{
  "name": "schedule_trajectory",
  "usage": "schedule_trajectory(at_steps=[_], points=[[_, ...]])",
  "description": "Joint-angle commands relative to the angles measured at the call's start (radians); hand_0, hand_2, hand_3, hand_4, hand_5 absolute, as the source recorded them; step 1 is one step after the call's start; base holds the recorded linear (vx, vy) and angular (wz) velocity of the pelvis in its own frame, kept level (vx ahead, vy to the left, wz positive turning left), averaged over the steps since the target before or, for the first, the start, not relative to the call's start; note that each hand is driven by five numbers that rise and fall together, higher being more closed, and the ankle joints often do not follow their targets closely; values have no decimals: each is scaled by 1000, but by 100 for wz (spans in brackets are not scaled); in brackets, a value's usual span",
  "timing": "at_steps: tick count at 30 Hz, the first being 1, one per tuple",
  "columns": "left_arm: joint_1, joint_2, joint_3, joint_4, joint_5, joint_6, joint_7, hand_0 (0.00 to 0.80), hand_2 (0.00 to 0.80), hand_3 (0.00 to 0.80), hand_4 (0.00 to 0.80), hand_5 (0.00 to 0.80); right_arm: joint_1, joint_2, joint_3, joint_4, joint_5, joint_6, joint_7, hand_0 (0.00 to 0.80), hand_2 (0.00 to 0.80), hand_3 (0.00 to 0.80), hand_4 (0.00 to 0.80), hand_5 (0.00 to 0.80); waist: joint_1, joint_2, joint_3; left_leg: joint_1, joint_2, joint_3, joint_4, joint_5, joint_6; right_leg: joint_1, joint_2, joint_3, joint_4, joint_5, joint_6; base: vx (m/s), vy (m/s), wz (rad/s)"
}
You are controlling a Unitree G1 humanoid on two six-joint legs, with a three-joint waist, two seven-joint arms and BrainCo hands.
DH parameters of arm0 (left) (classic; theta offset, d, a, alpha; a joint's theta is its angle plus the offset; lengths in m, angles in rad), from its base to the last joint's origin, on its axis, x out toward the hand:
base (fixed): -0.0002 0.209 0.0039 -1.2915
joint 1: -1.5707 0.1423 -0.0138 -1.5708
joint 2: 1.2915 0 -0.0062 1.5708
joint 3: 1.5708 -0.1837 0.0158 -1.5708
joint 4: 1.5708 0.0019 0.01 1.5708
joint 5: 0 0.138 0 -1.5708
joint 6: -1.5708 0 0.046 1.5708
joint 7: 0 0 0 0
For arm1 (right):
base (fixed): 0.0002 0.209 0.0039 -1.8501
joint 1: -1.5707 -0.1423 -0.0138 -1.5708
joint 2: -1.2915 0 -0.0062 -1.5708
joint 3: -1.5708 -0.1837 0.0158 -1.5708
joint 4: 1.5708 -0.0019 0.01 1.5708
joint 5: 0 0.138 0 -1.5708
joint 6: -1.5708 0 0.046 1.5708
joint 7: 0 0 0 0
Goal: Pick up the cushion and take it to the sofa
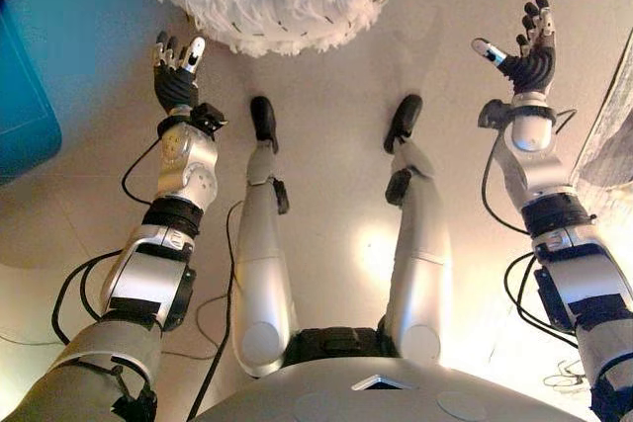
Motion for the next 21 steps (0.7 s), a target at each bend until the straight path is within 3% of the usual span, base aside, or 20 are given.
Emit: schedule_trajectory(at_steps=[1, 15, 16, 18, 21], points=[[-30, 60, 59, 26, -28, -21, -1, 0, 0, 0, 0, 0, -29, -83, 13, -4, 49, -33, 24, 0, 0, 0, 0, 0, -7, 15, 6, -113, 37, -53, 150, -23, -6, -52, -67, 75, -78, 146, 121, 33, -7, 5], [-179, 146, 0, 96, -91, 59, -106, 0, 0, 0, 0, 0, -273, -148, 126, 203, 63, -25, 206, 0, 0, 0, 0, 0, 5, 53, 6, -268, 28, -66, 217, -35, -11, -217, -68, 114, 14, 128, 123, 6, 10, 4], [-214, 162, -29, 107, -138, 80, -176, 0, 0, 0, 0, 0, -358, -160, 176, 248, 80, 5, 321, 0, 0, 0, 0, 0, 13, 68, 6, -297, 19, -67, 225, -36, -10, -251, -65, 123, 28, 126, 123, -13, 33, 2], [-247, 175, -46, 115, -159, 98, -211, 0, 0, 0, 0, 0, -423, -167, 220, 287, 77, 24, 397, 0, 0, 0, 0, 0, 15, 77, 6, -322, 17, -66, 234, -37, -12, -280, -68, 130, 42, 121, 124, -18, 29, 3], [-263, 183, -62, 118, -180, 125, -230, 0, 0, 0, 0, 0, -457, -168, 250, 310, 63, 25, 430, 0, 0, 0, 0, 0, 17, 85, 6, -335, 16, -65, 236, -37, -13, -296, -69, 133, 51, 117, 123, -12, 36, 6]])
